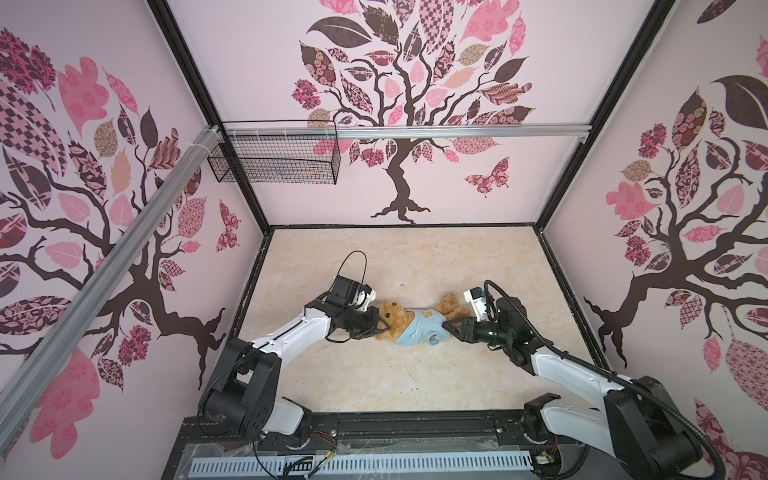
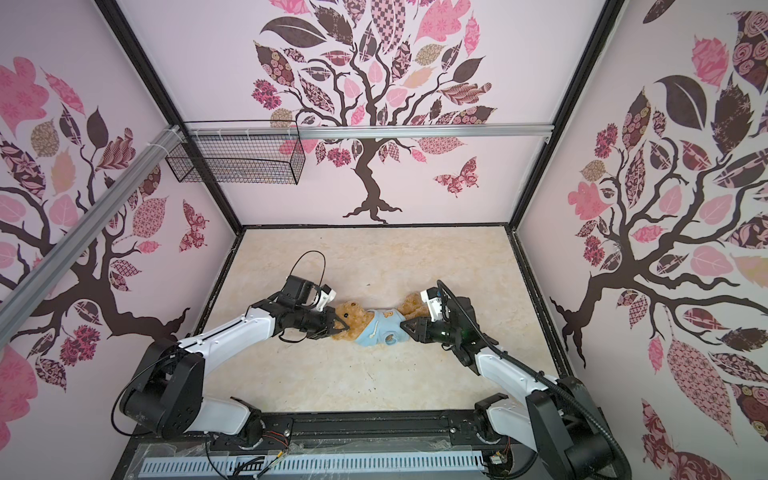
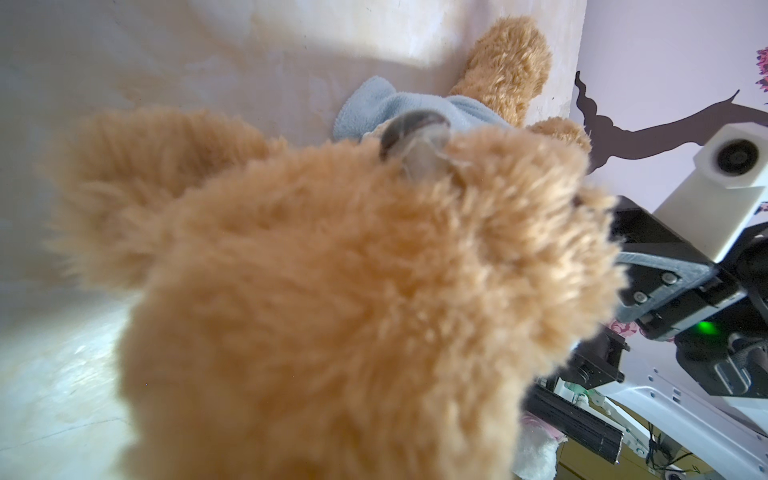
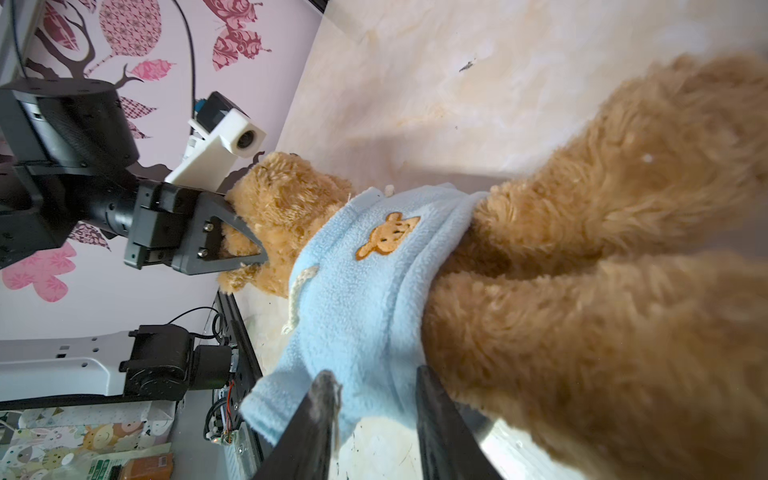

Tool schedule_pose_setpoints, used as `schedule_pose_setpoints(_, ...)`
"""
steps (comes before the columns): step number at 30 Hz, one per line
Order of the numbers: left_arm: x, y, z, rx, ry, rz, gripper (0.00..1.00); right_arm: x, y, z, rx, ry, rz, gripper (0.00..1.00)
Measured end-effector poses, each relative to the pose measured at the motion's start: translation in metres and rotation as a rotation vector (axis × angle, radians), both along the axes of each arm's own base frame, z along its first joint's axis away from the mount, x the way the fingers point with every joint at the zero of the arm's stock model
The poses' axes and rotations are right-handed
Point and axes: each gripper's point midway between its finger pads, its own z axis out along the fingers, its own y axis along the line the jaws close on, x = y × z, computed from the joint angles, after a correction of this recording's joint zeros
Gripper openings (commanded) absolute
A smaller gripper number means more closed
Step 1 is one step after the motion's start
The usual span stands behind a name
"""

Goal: Dress the teddy bear

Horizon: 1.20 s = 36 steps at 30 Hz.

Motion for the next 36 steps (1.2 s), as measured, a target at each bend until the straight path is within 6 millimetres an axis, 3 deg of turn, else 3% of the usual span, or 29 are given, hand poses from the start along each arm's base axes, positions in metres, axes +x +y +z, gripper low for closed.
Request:
schedule_pose_setpoints(3, 0.0, 0.0, 0.0, 0.0, 0.0, -0.002, 0.0, 0.0, 0.001, -0.011, -0.011, 0.032, 0.003, 0.26)
schedule_pose_setpoints(12, -0.001, -0.001, 0.0, -0.001, 0.0, -0.004, 0.0, 0.005, -0.002, -0.014, -0.047, -0.003, -0.016, 0.31)
schedule_pose_setpoints(19, -0.001, -0.001, 0.0, -0.001, 0.0, -0.004, 0.0, 0.006, 0.0, -0.013, -0.04, -0.005, -0.019, 0.01)
schedule_pose_setpoints(23, -0.002, -0.001, 0.0, 0.0, -0.004, -0.011, 0.0, 0.01, -0.009, -0.014, -0.072, -0.011, -0.062, 0.0)
schedule_pose_setpoints(29, -0.004, -0.002, 0.009, 0.005, -0.056, -0.05, 0.0, 0.021, -0.044, -0.014, -0.076, 0.001, -0.187, 0.0)
schedule_pose_setpoints(36, -0.003, -0.002, 0.014, 0.028, -0.104, -0.084, 0.0, 0.02, -0.054, -0.022, -0.096, 0.017, -0.229, 0.0)
